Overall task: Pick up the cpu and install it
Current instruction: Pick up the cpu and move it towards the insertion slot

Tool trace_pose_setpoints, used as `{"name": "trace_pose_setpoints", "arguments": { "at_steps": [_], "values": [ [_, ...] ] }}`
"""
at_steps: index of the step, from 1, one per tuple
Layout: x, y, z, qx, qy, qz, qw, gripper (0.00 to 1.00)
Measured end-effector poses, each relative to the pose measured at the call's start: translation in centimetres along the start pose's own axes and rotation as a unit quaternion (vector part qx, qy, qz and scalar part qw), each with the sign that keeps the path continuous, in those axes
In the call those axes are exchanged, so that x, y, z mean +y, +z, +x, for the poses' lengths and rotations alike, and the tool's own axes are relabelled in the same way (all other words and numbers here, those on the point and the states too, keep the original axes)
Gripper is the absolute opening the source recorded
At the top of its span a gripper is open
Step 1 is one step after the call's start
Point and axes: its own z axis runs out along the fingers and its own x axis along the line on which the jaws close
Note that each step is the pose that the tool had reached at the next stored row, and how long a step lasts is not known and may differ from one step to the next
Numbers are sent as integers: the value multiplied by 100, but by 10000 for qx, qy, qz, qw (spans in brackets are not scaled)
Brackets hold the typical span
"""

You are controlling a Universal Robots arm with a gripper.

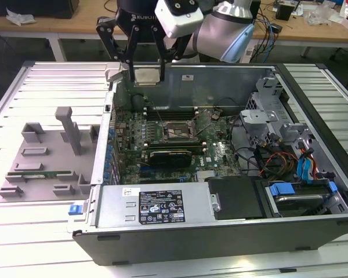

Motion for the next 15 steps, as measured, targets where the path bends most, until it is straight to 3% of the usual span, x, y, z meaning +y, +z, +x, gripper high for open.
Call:
{"name": "trace_pose_setpoints", "arguments": {
  "at_steps": [4,7,15],
  "values": [
    [-6,44,-101,1,0,0,10000,55],
    [-17,151,-230,3,0,0,10000,55],
    [-24,237,-291,3,0,0,10000,55]
  ]
}}
